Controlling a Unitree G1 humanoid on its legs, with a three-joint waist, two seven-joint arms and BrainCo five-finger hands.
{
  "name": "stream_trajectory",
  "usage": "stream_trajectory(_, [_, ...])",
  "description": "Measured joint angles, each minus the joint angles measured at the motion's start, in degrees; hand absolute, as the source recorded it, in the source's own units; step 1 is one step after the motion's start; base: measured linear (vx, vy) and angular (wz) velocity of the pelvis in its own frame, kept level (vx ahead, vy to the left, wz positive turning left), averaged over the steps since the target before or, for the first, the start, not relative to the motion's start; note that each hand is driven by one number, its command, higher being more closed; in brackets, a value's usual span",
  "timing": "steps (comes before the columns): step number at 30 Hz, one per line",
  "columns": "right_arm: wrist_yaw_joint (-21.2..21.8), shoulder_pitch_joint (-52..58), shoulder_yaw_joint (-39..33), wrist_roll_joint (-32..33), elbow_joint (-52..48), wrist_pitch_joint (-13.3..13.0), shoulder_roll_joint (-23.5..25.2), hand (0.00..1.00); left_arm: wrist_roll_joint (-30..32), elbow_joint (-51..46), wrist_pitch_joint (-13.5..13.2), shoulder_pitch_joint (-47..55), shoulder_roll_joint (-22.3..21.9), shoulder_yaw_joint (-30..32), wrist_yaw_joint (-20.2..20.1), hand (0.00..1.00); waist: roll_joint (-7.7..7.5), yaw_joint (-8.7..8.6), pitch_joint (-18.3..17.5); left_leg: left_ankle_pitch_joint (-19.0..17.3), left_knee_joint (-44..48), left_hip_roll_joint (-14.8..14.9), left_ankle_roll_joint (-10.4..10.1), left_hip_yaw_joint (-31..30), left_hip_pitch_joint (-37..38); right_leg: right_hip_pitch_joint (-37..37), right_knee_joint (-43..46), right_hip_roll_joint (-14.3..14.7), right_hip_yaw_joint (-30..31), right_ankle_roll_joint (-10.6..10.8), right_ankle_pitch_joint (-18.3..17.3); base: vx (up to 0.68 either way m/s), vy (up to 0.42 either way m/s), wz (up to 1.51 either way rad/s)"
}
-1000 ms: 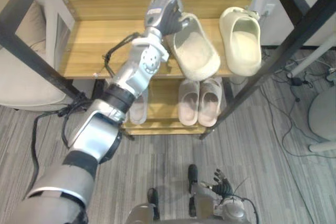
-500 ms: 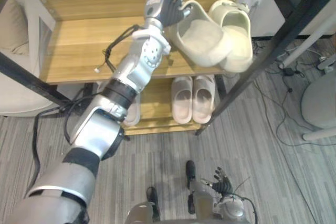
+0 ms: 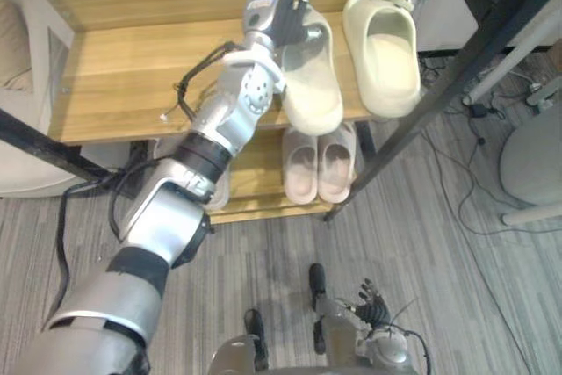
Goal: Organize the slippers on the shoe rack
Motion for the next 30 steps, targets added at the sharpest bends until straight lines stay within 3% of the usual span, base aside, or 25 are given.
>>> stream_trajectory(8, [0.0,0.5,0.0,0.0,0.0,0.0,0.0,0.0,-0.6,0.0,0.0,0.1,-2.4,1.1,0.7,0.0,0.0,0.43,0.0,0.0,0.2,-0.1,0.1,-1.4,0.2,1.2,0.0,-0.3,-1.2,0.0,0.0,0.02,0.017,0.1])
stream_trajectory(17, [0.1,0.6,-0.7,0.0,0.2,0.0,0.0,0.0,-6.1,-3.8,-0.6,3.5,-4.0,2.4,1.3,0.0,0.09,0.62,0.1,0.1,0.1,-0.2,0.2,-1.9,1.2,2.4,0.0,-0.4,-1.9,0.0,-0.1,0.01,0.006,0.02])
stream_trajectory(22, [0.1,0.6,-1.1,0.0,0.4,0.0,0.0,0.0,-11.8,-10.7,-2.5,8.6,-5.5,5.4,2.4,0.0,0.22,0.88,0.1,0.4,-0.4,-0.3,0.2,-3.3,2.8,4.5,0.0,-0.6,-3.0,0.1,-0.5,0.02,0.019,0.13])
stream_trajectory(30, [0.0,-0.4,-1.0,0.1,2.6,0.1,0.0,0.0,-29.6,-21.8,-7.0,21.8,-10.5,7.1,3.4,0.0,0.36,1.79,0.2,2.5,-3.0,-1.4,0.4,-6.1,4.3,6.3,0.0,-1.9,-5.9,0.1,-1.1,0.01,0.022,0.2])
